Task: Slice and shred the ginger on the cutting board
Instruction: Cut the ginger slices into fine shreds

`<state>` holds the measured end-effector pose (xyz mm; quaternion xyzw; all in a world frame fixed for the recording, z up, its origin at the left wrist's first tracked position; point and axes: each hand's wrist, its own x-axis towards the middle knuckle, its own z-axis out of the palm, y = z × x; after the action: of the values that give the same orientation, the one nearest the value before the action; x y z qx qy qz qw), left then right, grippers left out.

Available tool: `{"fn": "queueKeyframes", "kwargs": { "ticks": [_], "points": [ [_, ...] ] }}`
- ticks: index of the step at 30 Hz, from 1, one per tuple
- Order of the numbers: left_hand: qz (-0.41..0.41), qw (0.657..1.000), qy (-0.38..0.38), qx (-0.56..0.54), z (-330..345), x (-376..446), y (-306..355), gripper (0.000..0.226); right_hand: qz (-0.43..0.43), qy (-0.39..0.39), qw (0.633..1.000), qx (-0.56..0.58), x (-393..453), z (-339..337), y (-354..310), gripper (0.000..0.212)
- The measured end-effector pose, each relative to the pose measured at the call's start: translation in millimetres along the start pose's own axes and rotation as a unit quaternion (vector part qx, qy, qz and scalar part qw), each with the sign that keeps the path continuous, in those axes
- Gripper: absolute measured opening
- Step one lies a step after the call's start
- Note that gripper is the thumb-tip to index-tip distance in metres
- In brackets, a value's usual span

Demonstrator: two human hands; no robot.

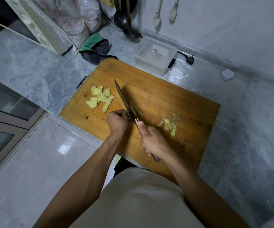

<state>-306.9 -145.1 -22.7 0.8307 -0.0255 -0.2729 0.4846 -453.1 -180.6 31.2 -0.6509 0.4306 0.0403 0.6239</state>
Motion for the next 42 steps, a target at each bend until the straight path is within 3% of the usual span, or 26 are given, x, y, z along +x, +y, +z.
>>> {"fn": "queueKeyframes", "kwargs": {
  "ticks": [7, 15, 29, 35, 38, 42],
  "points": [
    [-0.013, 0.999, -0.006, -0.029, -1, -4, 0, 0.017, 0.026, -0.005, 0.998, 0.052, -12, -24, 1, 0.052],
    [-0.033, 0.999, 0.010, -0.035, -4, -3, -1, 0.026, 0.003, -0.004, 0.999, 0.040, -23, -33, -1, 0.050],
    [-0.058, 0.998, -0.010, 0.014, -17, -1, 3, 0.013, -0.015, -0.008, 1.000, -0.004, -23, -26, 2, 0.052],
    [-0.030, 0.999, -0.011, 0.030, -17, -2, -1, 0.010, -0.020, -0.013, 1.000, -0.008, -21, -17, 6, 0.053],
    [0.051, 0.992, 0.001, 0.115, -22, -3, -5, 0.005, -0.018, -0.013, 1.000, -0.003, -20, -18, 7, 0.053],
    [0.123, 0.972, -0.005, 0.201, -22, -10, -4, 0.020, -0.011, -0.010, 1.000, -0.001, -19, -19, 7, 0.053]
  ]
}}
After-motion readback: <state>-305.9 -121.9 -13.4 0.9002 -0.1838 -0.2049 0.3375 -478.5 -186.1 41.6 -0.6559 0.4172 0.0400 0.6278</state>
